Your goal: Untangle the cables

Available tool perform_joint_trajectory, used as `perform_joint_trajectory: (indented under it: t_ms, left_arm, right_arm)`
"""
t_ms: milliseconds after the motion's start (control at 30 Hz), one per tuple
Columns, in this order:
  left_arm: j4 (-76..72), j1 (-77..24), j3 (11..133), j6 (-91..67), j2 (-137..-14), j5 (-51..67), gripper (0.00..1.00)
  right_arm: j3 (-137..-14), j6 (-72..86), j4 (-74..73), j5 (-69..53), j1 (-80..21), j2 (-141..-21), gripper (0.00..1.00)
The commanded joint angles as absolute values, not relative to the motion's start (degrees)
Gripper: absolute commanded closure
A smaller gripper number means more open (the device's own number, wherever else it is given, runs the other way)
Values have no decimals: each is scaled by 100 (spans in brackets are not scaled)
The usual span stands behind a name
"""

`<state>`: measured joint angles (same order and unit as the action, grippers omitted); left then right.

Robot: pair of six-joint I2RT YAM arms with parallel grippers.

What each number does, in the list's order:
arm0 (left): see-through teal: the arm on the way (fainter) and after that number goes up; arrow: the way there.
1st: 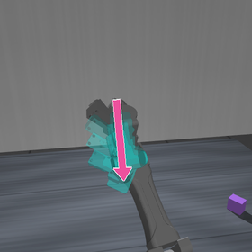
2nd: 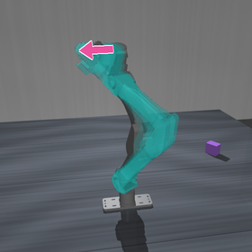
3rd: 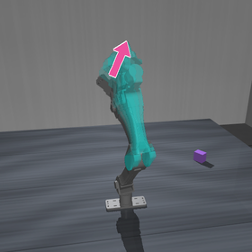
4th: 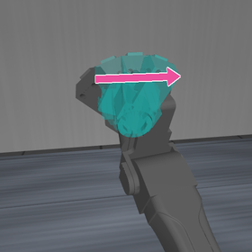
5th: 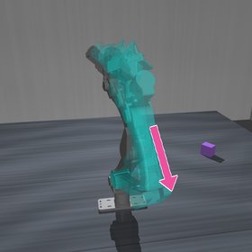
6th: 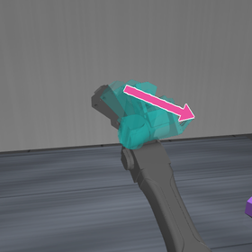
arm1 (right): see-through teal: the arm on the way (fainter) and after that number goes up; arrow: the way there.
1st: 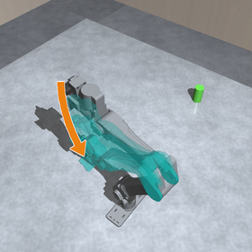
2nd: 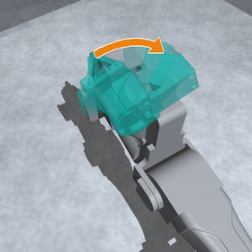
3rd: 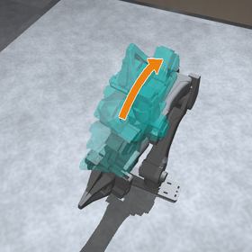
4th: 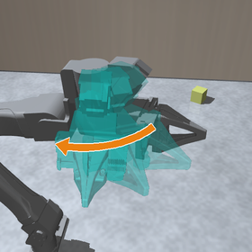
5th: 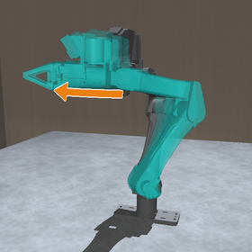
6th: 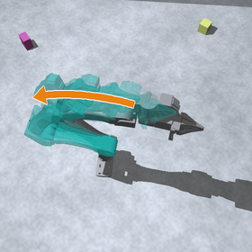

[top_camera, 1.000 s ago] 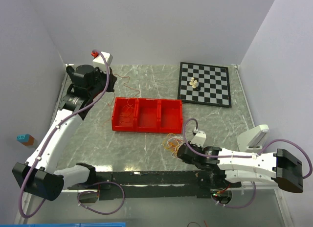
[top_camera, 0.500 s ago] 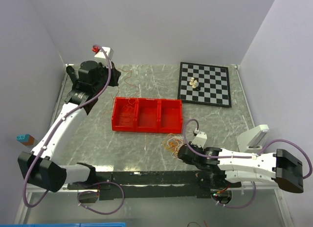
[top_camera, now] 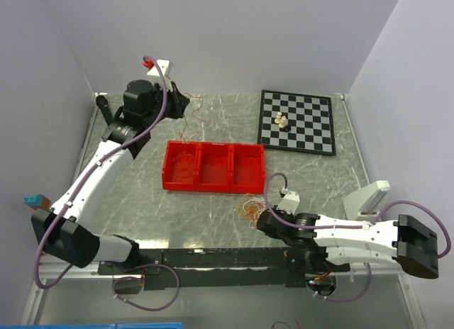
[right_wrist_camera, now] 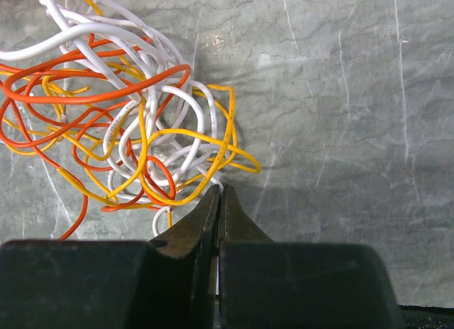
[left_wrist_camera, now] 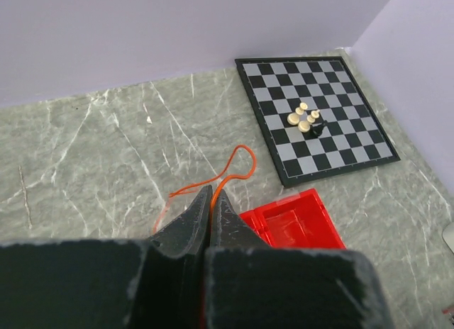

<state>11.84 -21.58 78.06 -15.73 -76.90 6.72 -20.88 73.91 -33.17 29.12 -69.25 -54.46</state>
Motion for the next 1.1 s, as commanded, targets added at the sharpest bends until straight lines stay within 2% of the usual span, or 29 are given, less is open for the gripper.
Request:
perform_joint_trajectory:
  t_ms: [0,333,500,533,667,767,867,1067]
  left_arm:
    - [967,-2153,7656,-1538,-7743,475,99]
    - [677,-1872,6470,-1196,-7462,184,99]
    - [826,-1863,6573,-1195,-7269,447,99]
    - [887,-1855,6661,-1195,-7242,500,99]
    - [1230,-1863,7153,-1090,-7128,834,99]
    - [1423,-1863,7426,-880,-6997,1194,99]
    - [1608,-1863,7515,-546,-6847,1476,99]
    - [2047,-1863,7593,173,-6645,2152,99]
  right_arm:
    - [-2136,7488,-3234,2918,-6970,-5493,100]
    - [-2101,7515,-3244,2874,-6970,-5458,100]
    - [-2328,7015,-3068,2830,-6979,-5449,100]
    - [-2425,6822,-3041,2847,-6987,-5414,94]
    - [-2811,6005,-2971,2997,-7058,-5002,47]
    - [-3119,5407,-2927,3137,-7058,-4511,29]
    - [-3567,4766,-2848,3243,-7049,-4184,18]
    - [-4648,3895,-2638,3455,-6690,-4613,18]
